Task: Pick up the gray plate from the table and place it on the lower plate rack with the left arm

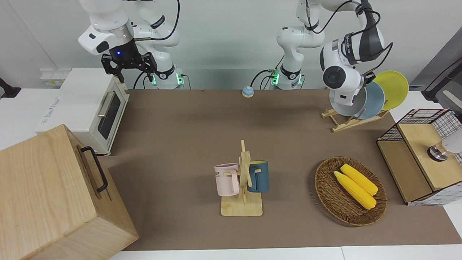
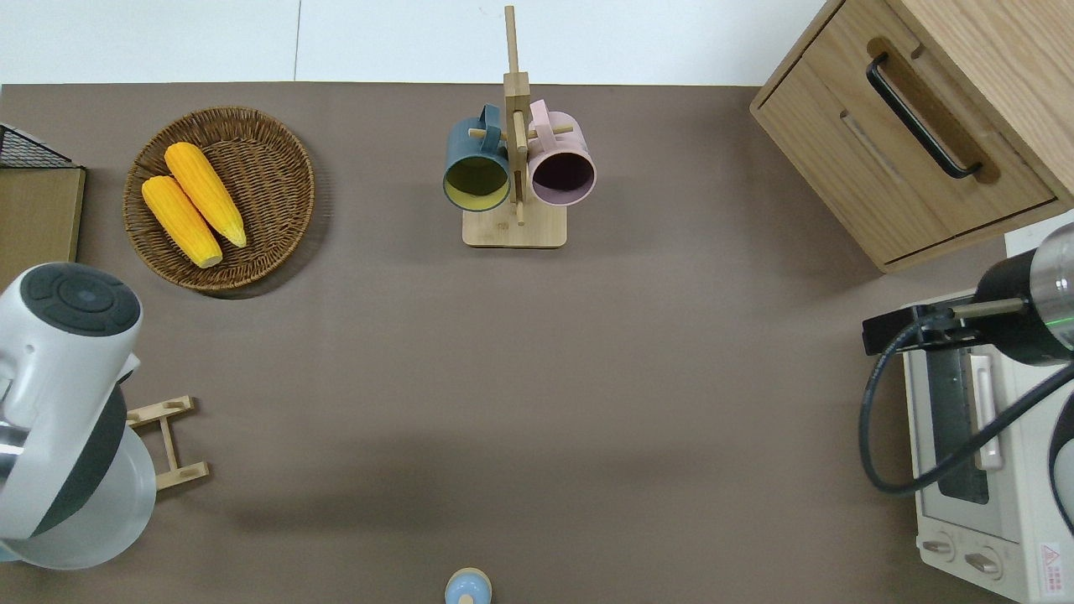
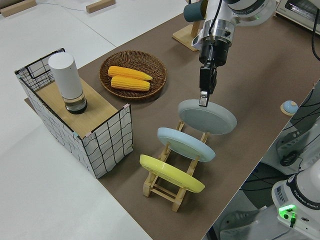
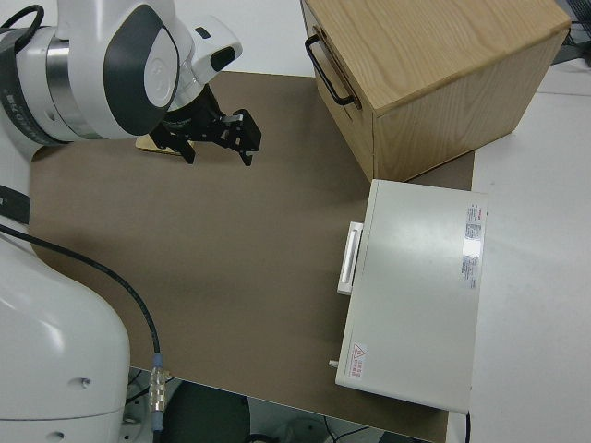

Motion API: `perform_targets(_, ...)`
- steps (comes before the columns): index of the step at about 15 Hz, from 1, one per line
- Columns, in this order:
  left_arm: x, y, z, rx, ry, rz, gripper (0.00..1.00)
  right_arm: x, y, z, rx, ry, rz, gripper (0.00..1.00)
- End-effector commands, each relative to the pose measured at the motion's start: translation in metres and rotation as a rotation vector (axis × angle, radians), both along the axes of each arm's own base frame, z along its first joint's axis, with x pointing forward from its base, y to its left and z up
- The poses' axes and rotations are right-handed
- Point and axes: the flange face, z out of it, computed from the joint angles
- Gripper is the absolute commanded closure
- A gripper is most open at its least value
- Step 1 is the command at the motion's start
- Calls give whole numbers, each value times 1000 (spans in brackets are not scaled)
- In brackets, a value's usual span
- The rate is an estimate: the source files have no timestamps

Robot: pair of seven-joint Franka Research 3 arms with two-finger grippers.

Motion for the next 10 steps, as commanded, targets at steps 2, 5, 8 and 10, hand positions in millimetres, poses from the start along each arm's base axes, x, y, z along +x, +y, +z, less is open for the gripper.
perform_targets(2,5,-4,-22,88,7,14,1000,-2,0,3,6,7,-2,11)
perform_targets(5,7,-12,-32,104,2,13,1000,-3,1,3,6,7,0,13)
perform_targets(8,9,-20,-45,126,-4,15,1000,-3,1,3,6,7,0,11)
perform_targets(10,11,-26,-55,145,-7,20,1000,-3,1,3,6,7,1,11)
